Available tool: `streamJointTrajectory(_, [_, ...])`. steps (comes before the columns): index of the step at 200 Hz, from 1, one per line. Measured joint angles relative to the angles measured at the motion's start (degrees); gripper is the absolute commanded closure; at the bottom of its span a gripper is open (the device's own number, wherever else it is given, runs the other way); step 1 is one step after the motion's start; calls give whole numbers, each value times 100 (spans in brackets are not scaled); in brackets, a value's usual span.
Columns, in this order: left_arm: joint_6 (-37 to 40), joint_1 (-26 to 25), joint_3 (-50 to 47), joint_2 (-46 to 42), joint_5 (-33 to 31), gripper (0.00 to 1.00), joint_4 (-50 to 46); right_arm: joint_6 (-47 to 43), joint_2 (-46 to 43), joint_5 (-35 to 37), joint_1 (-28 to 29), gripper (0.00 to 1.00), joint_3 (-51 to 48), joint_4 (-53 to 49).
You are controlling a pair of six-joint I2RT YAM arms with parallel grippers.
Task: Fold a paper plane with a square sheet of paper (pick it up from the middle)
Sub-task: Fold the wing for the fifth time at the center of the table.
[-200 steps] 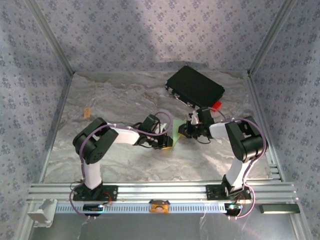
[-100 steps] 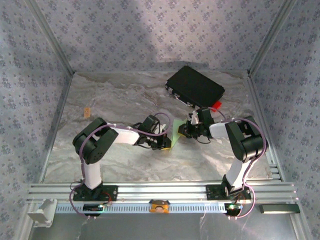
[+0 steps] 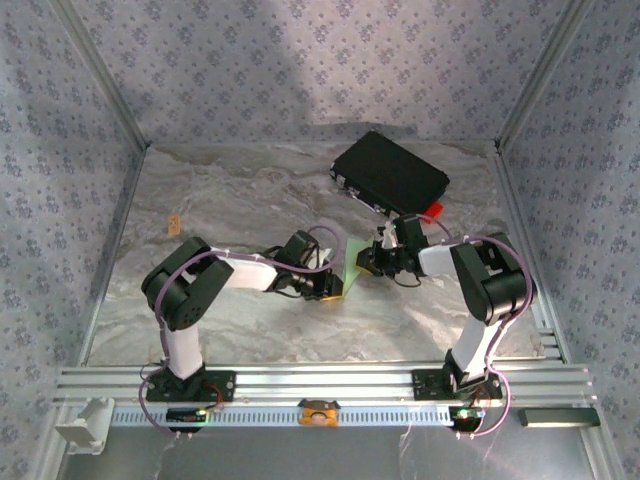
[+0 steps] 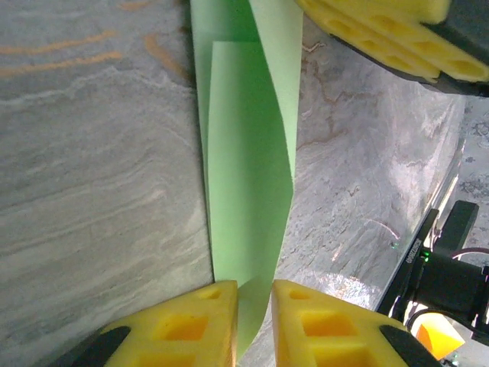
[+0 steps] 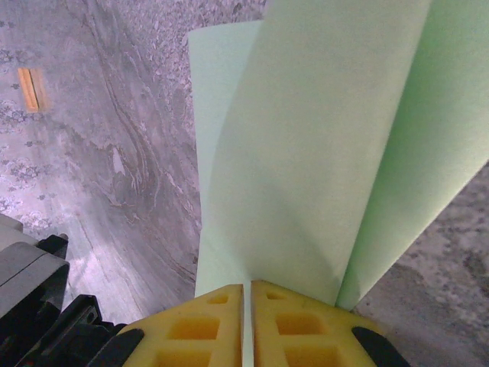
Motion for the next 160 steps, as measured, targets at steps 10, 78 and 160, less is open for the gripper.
streamJointTrajectory(10, [-7, 0, -11, 0, -24, 88, -17, 0, 0, 0, 0, 87, 0, 0])
streamJointTrajectory(78, [-15, 0, -39, 7, -63, 95, -35, 0, 0, 7, 0, 87, 4, -4])
streamJointTrajectory(160, [-284, -33, -186, 2, -59, 98, 299, 0, -2, 9, 0, 87, 4, -7])
